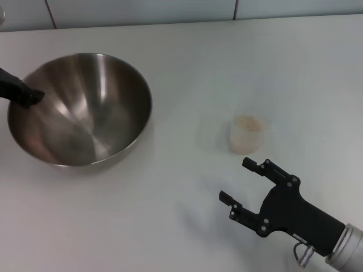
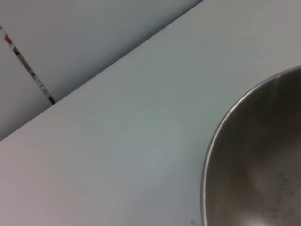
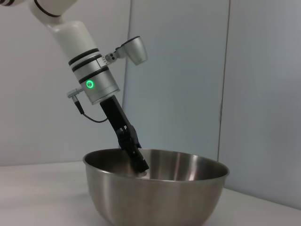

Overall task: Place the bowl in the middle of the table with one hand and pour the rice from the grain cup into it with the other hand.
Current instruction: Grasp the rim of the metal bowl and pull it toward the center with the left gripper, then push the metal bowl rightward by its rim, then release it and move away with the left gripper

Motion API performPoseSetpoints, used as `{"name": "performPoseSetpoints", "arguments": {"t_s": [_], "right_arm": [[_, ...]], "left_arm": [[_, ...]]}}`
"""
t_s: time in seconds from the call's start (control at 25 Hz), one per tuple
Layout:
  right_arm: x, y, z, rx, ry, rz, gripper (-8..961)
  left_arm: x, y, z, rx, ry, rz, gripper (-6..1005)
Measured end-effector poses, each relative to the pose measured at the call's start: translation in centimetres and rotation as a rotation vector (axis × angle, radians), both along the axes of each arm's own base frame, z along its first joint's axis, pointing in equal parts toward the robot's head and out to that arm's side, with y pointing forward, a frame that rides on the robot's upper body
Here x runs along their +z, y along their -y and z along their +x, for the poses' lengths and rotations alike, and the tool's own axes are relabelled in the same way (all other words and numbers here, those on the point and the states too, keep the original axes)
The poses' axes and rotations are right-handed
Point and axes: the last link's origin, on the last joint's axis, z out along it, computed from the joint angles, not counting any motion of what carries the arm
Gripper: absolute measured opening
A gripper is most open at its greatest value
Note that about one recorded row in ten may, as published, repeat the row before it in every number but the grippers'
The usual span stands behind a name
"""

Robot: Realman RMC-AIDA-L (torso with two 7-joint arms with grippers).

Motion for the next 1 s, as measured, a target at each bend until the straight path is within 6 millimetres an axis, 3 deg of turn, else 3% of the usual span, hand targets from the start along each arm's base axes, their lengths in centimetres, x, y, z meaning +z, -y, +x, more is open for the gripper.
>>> {"name": "performPoseSetpoints", "arguments": {"t_s": [0.16,0.36,0.6,0.76,1.0], "right_arm": [[0.0,0.0,0.1,-0.003,0.000,0.001,757],[0.0,0.1,0.1,-0.004,0.000,-0.001,758],[0.0,0.1,0.1,-0.006,0.000,-0.004,758],[0.0,0.0,0.0,0.000,0.001,-0.007,758],[0.0,-0.1,0.0,0.003,0.001,-0.008,758]], "left_arm": [[-0.2,-0.2,0.2,-0.001,-0.001,-0.018,166],[-0.3,-0.5,0.5,0.007,0.012,-0.045,120],[0.9,-1.5,1.2,0.032,0.113,-0.110,89],[2.1,-2.5,2.4,0.032,0.171,-0.184,63],[2.1,-2.5,3.9,0.028,0.200,-0.252,27]]}}
